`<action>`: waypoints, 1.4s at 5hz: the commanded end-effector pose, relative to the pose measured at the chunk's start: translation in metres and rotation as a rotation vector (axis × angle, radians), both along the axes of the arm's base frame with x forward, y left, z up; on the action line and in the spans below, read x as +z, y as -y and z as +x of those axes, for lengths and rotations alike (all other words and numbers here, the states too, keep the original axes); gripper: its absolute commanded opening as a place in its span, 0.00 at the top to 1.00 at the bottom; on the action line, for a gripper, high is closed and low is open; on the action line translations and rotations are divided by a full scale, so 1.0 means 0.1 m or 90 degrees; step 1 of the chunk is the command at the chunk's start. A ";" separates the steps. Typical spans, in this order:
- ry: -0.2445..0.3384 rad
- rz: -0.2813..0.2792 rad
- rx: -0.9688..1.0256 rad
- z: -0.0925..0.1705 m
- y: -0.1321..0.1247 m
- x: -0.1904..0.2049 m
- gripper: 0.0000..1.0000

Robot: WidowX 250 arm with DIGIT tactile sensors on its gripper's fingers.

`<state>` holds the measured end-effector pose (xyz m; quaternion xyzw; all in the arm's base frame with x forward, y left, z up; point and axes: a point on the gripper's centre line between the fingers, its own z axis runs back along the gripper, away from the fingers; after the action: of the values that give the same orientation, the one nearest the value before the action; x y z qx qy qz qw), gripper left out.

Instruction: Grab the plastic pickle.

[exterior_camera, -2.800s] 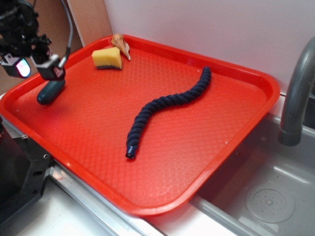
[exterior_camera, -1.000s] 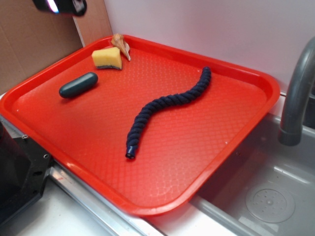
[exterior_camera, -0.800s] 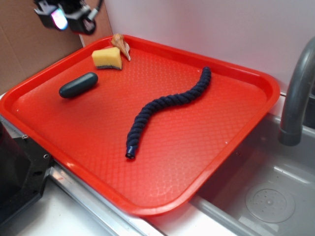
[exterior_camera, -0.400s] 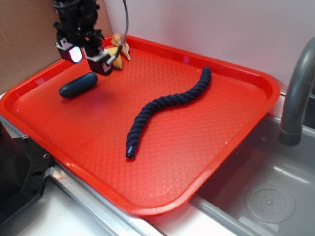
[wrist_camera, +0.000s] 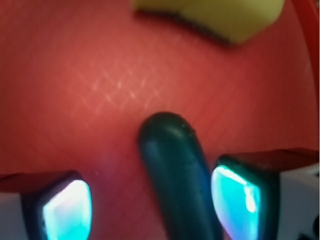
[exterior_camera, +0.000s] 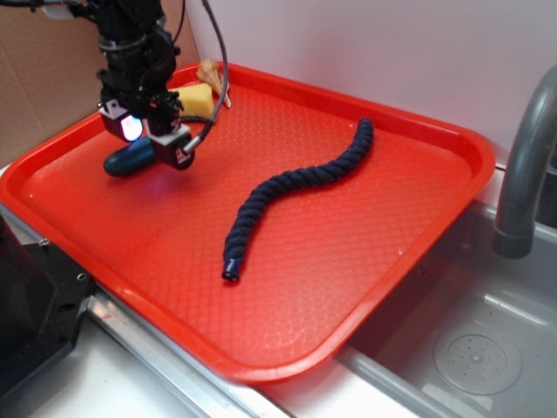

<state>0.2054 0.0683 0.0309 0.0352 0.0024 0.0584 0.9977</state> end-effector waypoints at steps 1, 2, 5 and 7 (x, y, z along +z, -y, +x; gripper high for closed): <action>0.001 0.029 0.012 -0.36 -0.13 -0.09 1.00; -0.003 0.039 0.006 -0.39 -0.11 -0.13 1.00; 0.132 -0.024 0.035 -0.18 0.26 0.93 1.00; 0.141 0.020 0.049 -0.16 0.53 1.88 1.00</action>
<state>0.1918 0.0119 0.2062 0.0431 -0.0850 0.0994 0.9905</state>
